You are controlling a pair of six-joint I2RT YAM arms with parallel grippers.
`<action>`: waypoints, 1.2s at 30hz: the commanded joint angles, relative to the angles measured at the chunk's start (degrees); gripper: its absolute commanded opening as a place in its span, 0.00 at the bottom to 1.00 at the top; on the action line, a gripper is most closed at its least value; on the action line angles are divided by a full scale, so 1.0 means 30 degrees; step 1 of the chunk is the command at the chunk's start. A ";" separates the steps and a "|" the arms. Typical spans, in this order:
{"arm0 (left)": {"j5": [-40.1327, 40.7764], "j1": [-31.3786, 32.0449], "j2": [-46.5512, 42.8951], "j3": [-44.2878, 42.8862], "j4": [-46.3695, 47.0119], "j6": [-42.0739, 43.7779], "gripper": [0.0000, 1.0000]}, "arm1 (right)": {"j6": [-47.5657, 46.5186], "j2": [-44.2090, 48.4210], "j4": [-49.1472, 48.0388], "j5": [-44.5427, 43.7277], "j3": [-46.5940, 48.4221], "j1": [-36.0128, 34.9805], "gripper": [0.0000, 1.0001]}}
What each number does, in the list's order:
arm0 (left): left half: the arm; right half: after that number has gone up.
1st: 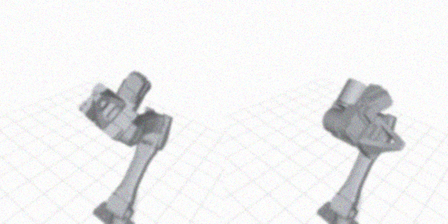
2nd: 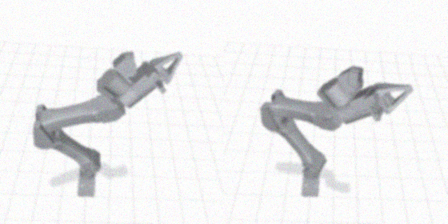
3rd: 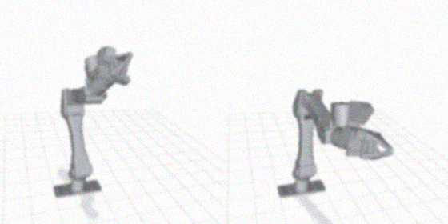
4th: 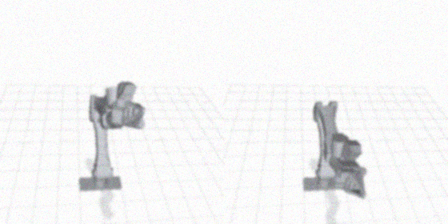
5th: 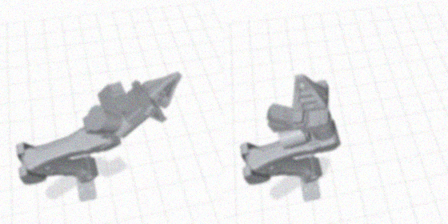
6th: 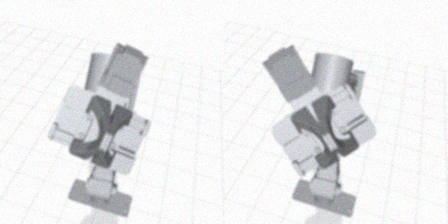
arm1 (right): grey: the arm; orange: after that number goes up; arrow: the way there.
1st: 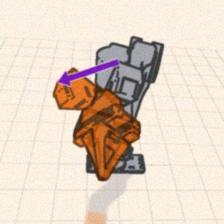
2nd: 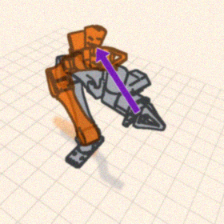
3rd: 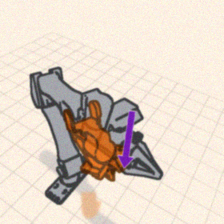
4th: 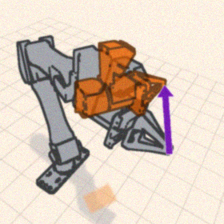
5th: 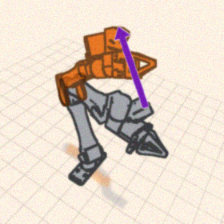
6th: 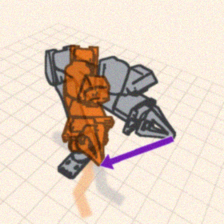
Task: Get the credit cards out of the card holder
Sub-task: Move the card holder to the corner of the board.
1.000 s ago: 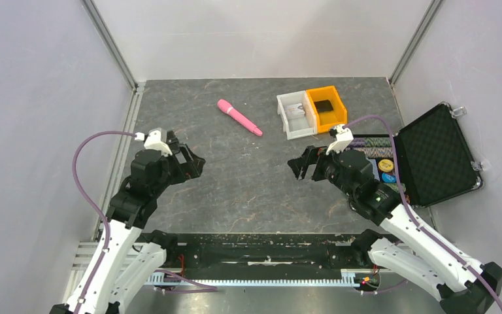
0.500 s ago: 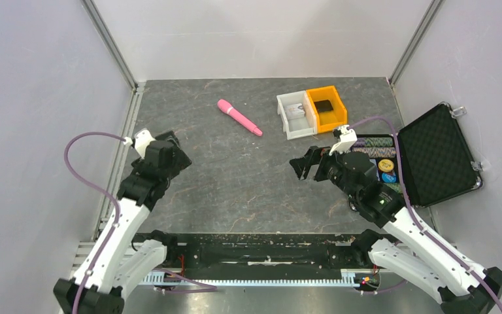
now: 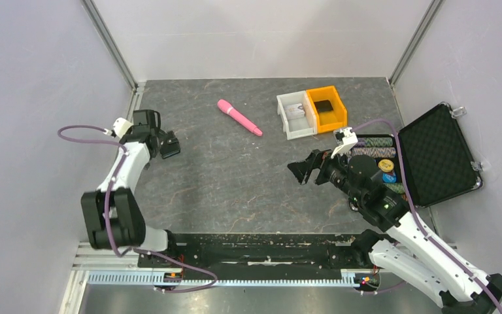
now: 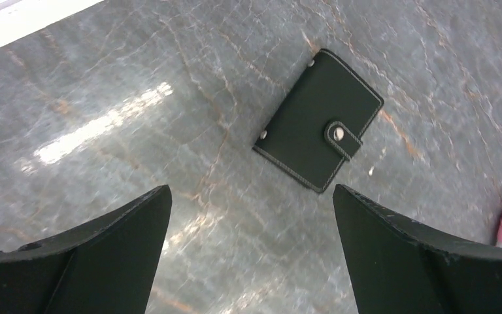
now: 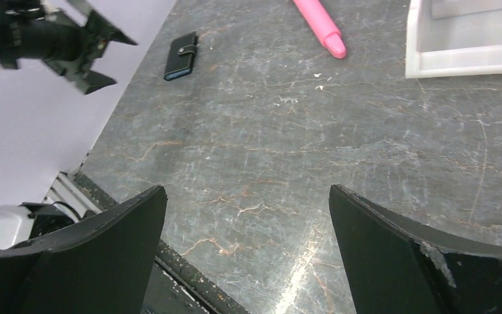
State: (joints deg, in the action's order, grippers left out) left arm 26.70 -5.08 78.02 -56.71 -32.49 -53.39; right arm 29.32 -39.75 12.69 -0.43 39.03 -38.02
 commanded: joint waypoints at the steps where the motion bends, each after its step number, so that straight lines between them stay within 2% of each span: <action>1: -0.1185 -0.0993 0.2839 -0.1986 0.2608 -0.0741 1.00 | 0.0064 0.0691 -0.1471 0.1365 -0.0432 0.0004 0.98; 3: -0.3139 -0.1289 0.4479 -0.3024 0.3985 0.1211 1.00 | -0.0238 0.0824 -0.1445 0.1371 -0.0385 -0.0009 0.98; 6: -0.4086 -0.1366 0.7357 -0.5859 0.2563 0.2587 1.00 | -0.0651 0.0953 -0.1435 0.1236 -0.0389 0.0019 0.98; 10: -0.4651 -0.1435 0.9697 -0.7849 0.1456 0.3890 1.00 | -0.0840 0.0948 -0.1424 0.1296 -0.0279 0.0010 0.97; 17: -0.4143 -0.1455 1.0785 -0.8106 0.0970 0.5100 0.98 | -0.0930 0.1023 -0.1315 0.0998 -0.0454 0.0010 0.97; 24: -0.6515 -0.1470 1.1950 -0.8581 0.0706 0.6793 0.90 | -0.1007 0.0789 -0.1045 0.0893 -0.0139 0.0017 0.96; 32: -0.9335 -0.1434 1.2605 -0.8739 0.0092 0.7835 0.76 | -0.1686 0.0956 -0.0525 0.0259 0.0819 0.0009 0.96; 36: -1.0349 -0.1110 1.2445 -0.8603 -0.1013 0.8514 0.67 | -0.2484 0.1452 -0.0295 -0.1025 0.0590 0.0017 0.96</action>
State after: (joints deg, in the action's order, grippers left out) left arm 3.70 -10.04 114.41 -81.80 -32.25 -31.38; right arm 25.19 -37.08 11.81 0.16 38.72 -38.02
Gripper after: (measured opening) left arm 0.698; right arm 0.961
